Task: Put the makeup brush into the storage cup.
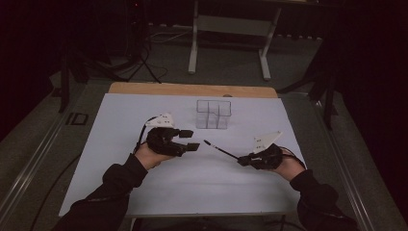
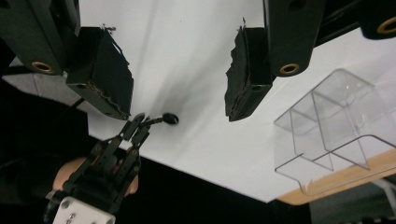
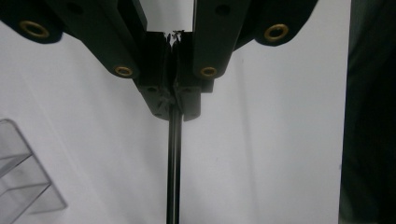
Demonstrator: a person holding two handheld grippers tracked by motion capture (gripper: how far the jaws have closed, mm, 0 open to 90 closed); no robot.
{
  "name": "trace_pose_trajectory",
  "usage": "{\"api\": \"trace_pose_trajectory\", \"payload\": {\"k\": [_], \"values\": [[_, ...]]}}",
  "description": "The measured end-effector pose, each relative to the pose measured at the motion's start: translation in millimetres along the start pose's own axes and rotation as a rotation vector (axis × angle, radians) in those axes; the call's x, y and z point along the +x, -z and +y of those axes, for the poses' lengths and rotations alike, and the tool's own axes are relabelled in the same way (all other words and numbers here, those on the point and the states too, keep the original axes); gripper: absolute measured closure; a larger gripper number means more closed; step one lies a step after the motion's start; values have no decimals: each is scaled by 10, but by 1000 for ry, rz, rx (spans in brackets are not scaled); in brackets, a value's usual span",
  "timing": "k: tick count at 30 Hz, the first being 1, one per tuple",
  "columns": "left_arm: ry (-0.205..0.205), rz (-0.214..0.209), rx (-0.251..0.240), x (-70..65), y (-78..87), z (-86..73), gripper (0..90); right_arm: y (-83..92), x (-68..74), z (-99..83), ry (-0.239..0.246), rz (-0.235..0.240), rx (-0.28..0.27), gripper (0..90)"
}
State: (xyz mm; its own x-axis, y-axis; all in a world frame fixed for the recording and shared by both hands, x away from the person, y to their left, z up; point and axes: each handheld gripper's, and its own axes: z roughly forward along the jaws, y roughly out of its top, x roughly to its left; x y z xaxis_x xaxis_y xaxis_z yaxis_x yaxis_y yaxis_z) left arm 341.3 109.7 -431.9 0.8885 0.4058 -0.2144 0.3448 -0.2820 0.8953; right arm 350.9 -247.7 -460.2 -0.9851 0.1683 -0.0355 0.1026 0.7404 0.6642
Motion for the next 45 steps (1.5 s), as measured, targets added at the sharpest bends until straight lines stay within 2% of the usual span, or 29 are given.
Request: {"api": "trace_pose_trajectory", "payload": {"k": [1, 3, 5, 8, 16, 21, 24, 25, 27, 34, 45], "values": [[8, -19, -6, 6, -12, -15, 416, 2, 17, -15, -11, -31, -30, 856], [15, -22, -18, 2, -48, -48, 416, 9, 29, -28, -22, -64, -77, 856], [21, -33, -20, 2, -69, -64, 416, 10, 35, -30, -23, -83, -90, 856], [40, -40, -44, -19, -164, -123, 417, 7, 47, -26, -29, -121, -137, 856], [80, -97, -118, -50, -311, -152, 421, -36, 94, 14, -28, -128, -206, 856], [68, -125, -132, -89, -379, -119, 431, -51, 107, 36, -28, -132, -233, 855], [61, -108, -132, -118, -407, -98, 419, -52, 114, 42, -25, -137, -238, 856], [65, -100, -129, -125, -415, -90, 378, -53, 117, 44, -24, -137, -239, 855], [68, -97, -139, -127, -427, -82, 384, -54, 122, 45, -24, -135, -245, 855], [83, -85, -180, -140, -454, -26, 535, -61, 139, 58, -11, -137, -255, 856], [84, -88, -199, -143, -481, 47, 777, -99, 150, 68, -2, -119, -253, 855]]}}
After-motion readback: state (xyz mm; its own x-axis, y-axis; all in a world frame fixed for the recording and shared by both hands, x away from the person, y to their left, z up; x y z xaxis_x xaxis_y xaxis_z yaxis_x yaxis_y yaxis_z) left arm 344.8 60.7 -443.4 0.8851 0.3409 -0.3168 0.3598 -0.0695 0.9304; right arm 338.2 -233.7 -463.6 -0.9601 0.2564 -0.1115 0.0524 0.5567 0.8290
